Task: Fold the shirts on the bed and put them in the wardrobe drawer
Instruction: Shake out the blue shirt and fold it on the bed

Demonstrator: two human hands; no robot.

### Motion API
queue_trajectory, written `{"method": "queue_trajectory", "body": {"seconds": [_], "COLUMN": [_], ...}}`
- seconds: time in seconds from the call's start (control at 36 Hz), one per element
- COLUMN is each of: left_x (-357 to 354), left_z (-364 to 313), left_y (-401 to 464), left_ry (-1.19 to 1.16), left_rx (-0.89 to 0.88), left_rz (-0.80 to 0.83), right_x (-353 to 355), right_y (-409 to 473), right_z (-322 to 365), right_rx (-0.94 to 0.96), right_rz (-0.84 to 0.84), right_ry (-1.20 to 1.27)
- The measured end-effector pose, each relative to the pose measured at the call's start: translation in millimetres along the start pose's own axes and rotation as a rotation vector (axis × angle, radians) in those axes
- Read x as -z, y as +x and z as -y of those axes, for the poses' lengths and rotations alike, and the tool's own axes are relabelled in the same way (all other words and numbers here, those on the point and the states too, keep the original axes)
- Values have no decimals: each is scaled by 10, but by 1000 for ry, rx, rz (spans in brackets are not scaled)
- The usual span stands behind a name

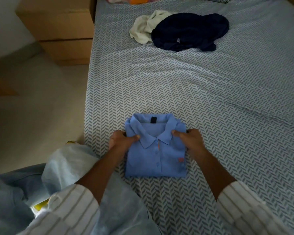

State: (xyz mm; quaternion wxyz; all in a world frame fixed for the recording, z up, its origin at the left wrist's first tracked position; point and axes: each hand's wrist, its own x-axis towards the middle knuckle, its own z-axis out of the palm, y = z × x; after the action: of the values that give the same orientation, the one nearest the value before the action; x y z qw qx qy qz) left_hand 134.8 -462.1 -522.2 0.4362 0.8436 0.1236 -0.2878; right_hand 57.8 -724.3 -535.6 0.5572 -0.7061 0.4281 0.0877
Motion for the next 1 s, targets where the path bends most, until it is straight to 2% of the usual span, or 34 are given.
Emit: {"method": "queue_trajectory", "body": {"seconds": [0.08,0.19,0.25,0.36,0.5,0.61,0.81,1.0], "left_x": [19,59,69,98,88,146,797,1672], "left_z": [-41,-178,-189,-256,-195,-160,-281,-157], "left_y": [93,75,90,13,-97,-202,-470,-1024], "left_ry": [-102,-188,-233,-254,-553,-615,-647,-735], "left_rx": [89,123,95,-60,-184,-220,-278,-401], "left_rz": [89,235,248,290,330,392,307,158], "right_x": [-43,-77,-87,-57,62,63,-100,-670], "right_y": [-6,-35,-19,-52,-124,-266,-631,-1237], "right_z": [146,305,342,352,401,515,992,1580], "right_rx": [-83,-38,-33,-9,78,127,230,361], "right_rz": [57,138,168,205,361,466,600,623], "right_ry": [-6,-96,-139,18,271,317,229,185]}}
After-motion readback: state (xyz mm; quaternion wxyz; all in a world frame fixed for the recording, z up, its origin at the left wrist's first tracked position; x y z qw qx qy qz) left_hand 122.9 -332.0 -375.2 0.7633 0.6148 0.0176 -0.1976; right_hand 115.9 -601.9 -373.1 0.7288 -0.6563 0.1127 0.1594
